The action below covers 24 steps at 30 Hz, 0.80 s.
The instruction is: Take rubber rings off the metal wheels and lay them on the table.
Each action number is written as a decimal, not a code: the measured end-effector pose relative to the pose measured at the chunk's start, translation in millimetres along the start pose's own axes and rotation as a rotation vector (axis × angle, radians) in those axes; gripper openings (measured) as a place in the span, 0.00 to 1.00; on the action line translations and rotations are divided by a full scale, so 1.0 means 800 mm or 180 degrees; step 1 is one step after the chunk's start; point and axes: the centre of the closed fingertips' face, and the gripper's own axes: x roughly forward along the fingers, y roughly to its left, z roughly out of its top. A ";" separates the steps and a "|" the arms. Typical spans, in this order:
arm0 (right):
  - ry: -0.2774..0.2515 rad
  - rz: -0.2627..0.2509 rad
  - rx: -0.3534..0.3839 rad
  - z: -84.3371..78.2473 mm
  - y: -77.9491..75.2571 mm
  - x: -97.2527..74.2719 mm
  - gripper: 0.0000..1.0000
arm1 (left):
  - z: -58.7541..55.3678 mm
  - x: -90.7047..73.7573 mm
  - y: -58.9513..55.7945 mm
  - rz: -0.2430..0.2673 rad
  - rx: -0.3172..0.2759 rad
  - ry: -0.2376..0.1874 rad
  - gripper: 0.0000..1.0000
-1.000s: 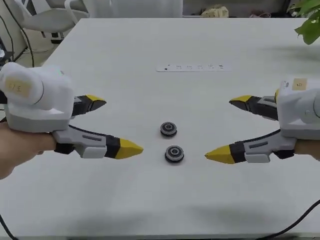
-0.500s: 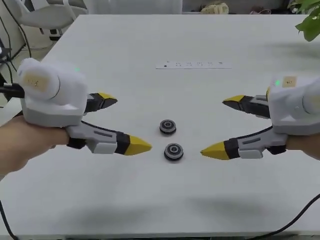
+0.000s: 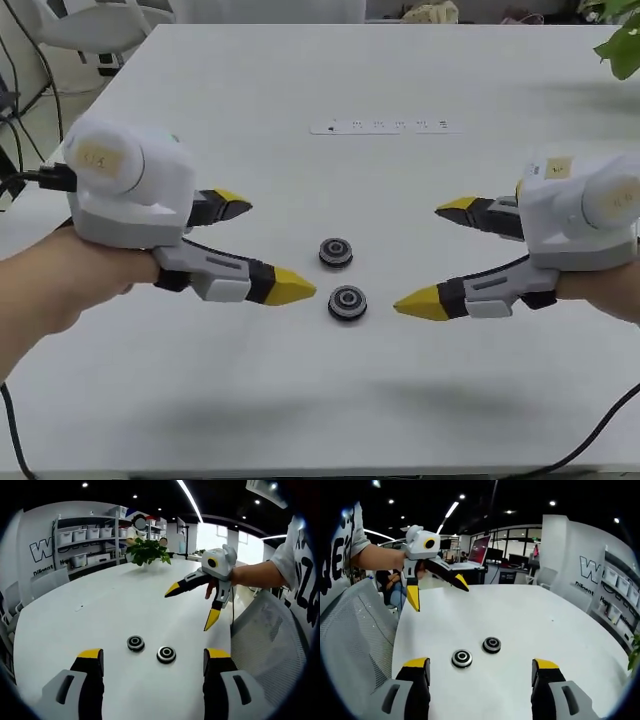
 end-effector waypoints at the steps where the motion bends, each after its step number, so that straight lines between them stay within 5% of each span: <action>1: 0.0007 0.0005 0.0001 -0.001 0.000 0.001 0.82 | -0.001 0.002 0.000 -0.0005 -0.0021 -0.0002 0.78; 16: 0.0040 0.0058 0.0039 -0.009 0.001 0.017 0.75 | -0.018 0.026 -0.010 -0.0122 -0.0010 0.0099 0.73; 24: 0.0088 0.0102 0.0045 -0.018 0.005 0.028 0.71 | -0.022 0.039 -0.011 -0.0165 -0.0236 0.0047 0.66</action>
